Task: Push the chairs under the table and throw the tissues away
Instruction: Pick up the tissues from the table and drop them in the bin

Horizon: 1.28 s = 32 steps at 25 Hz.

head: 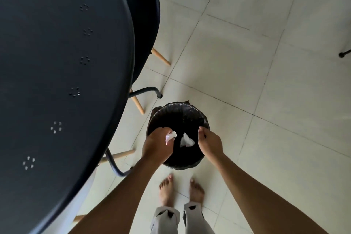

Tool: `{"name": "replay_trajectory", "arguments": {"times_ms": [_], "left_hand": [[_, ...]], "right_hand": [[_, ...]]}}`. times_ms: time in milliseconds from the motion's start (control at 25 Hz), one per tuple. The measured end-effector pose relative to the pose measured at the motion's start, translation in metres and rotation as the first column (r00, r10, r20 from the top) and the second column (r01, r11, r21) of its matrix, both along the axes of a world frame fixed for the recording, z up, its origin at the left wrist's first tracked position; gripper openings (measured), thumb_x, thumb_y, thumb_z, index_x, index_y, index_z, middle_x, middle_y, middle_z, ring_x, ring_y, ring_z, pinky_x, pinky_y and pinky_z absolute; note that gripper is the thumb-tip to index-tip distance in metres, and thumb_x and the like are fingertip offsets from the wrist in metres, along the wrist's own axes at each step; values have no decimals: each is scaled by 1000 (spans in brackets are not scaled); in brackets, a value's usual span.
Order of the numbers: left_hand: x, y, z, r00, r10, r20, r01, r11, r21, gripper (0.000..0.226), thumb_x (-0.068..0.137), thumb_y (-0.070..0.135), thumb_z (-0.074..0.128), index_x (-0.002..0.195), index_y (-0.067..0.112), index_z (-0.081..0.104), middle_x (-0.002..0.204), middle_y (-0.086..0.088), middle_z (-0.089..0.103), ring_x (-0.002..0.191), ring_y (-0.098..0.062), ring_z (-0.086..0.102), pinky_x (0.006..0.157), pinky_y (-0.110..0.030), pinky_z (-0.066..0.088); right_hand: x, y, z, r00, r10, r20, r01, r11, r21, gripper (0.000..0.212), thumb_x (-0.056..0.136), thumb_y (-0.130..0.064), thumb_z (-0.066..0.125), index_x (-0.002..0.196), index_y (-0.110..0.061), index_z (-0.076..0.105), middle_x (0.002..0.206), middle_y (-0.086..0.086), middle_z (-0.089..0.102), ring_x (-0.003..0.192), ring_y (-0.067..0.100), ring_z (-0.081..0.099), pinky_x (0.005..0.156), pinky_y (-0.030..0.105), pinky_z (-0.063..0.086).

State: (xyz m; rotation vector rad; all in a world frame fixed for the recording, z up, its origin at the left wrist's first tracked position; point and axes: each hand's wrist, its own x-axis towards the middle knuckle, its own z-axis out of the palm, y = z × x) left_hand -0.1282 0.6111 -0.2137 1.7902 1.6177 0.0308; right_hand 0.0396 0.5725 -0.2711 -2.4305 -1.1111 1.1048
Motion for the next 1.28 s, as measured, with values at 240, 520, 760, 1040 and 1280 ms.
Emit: {"name": "replay_trajectory", "arguments": {"times_ms": [240,520,760,1040,1280], "left_hand": [[5,-6,13,998,-51,-48,48,997,-64,50,92,31,52,140,24,40,148,0,39,134,-20,41,108,-37,39],[20,-18,91,983,-136,-126,143,989,49,54,96,40,37,147,29,22,159,-1,13,144,-24,17,118,-42,30],[35,-15,186,976,-182,-118,207,944,256,49,98,41,28,146,35,18,160,5,9,148,-20,4,120,-45,18],[-16,2,251,988,13,-152,48,918,394,49,98,41,30,146,32,23,159,4,17,147,-20,11,121,-40,18],[-125,16,272,951,282,-127,-198,871,451,49,98,39,34,145,28,29,156,2,26,144,-19,19,118,-37,27]], "right_hand": [[10,-6,27,997,69,26,-70,996,61,37,98,-23,39,129,-11,55,133,10,59,125,25,52,105,32,39],[18,-14,126,883,309,353,-350,935,57,55,99,-35,31,149,-17,18,159,10,15,147,26,12,121,37,14],[16,-2,232,838,310,448,-416,895,159,56,98,-37,32,149,-19,18,160,9,14,147,30,10,119,43,17],[-7,51,307,783,393,483,-557,788,262,52,99,-36,31,148,-21,24,159,8,14,147,31,9,120,44,15],[-80,125,335,704,536,467,-697,646,310,50,99,-37,34,146,-24,28,159,10,17,146,32,10,120,44,14]]}}
